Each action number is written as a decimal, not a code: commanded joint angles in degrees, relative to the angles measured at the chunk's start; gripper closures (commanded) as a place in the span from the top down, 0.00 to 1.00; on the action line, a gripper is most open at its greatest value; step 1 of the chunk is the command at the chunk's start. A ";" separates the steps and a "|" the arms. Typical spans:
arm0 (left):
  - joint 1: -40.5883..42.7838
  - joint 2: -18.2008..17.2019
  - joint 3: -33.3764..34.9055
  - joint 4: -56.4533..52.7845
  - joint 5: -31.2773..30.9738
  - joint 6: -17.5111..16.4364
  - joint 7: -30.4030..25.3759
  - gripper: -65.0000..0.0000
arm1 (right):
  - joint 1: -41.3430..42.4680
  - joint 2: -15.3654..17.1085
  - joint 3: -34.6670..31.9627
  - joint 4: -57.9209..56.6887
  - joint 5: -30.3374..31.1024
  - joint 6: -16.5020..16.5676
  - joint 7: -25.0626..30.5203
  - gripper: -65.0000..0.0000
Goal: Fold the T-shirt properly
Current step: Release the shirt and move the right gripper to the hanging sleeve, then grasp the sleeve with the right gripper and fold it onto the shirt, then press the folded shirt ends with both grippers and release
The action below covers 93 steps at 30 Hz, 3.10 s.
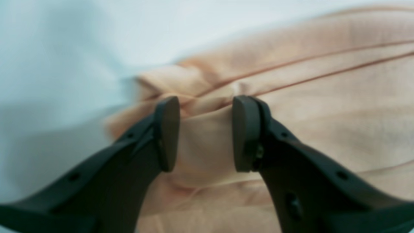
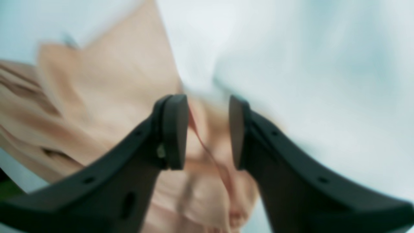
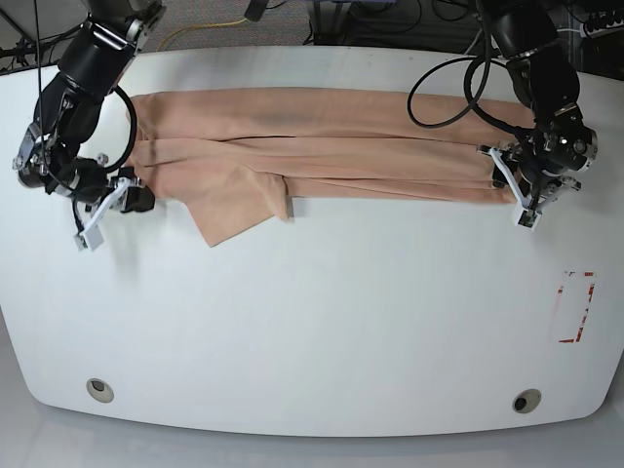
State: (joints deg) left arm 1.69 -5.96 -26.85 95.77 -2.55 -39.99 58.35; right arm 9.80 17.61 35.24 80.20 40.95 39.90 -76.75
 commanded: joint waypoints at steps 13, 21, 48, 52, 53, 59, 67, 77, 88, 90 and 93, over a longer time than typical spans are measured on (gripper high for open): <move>-0.33 -1.65 -7.83 10.30 -10.07 -0.01 7.54 0.37 | 8.44 -4.46 -5.66 -6.31 -6.36 0.10 5.67 0.71; 2.13 -2.70 -9.32 10.65 -10.16 -0.01 7.28 0.37 | 8.09 -6.22 -9.27 -10.27 -8.20 0.10 12.71 0.71; 2.39 -2.79 -9.24 10.30 -9.72 -0.01 7.28 0.37 | 6.77 -12.81 -12.34 -8.34 -18.40 0.10 15.52 0.00; 2.39 -2.79 -9.15 9.16 -9.72 -0.01 7.28 0.37 | 4.04 -12.37 -12.26 -0.60 -10.22 0.10 10.42 0.00; 2.39 -2.79 -9.15 8.37 -9.72 -0.01 7.28 0.37 | 2.90 -12.29 -12.26 2.74 -6.71 0.10 8.40 0.00; 2.39 -3.05 -9.15 5.82 -9.72 -0.01 7.28 0.37 | -3.43 -9.65 -9.88 12.06 7.01 0.10 1.89 0.00; 2.31 -5.87 -9.15 0.54 -9.72 -0.01 7.10 0.37 | -16.97 -4.55 -5.93 12.15 26.79 0.10 1.63 0.00; 2.31 -6.04 -9.06 0.19 -9.72 -0.01 5.35 0.37 | -26.64 -0.16 -6.37 12.06 40.85 0.10 0.22 0.25; 1.08 -5.87 -9.59 0.28 -12.44 -0.01 5.08 0.37 | -29.01 1.34 -3.90 11.80 38.66 0.10 -1.54 0.89; 0.28 -5.87 -10.91 0.19 -16.49 -0.01 7.72 0.37 | -28.31 0.99 -3.90 11.71 37.60 0.10 -1.45 0.84; -0.42 -5.87 -15.48 -0.78 -22.11 -0.01 12.38 0.38 | -26.20 -0.95 -3.90 11.71 34.44 0.10 -1.45 0.77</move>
State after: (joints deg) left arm 1.83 -10.83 -39.94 95.02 -21.98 -39.94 68.95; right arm -17.30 16.88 31.05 91.07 75.68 39.66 -78.70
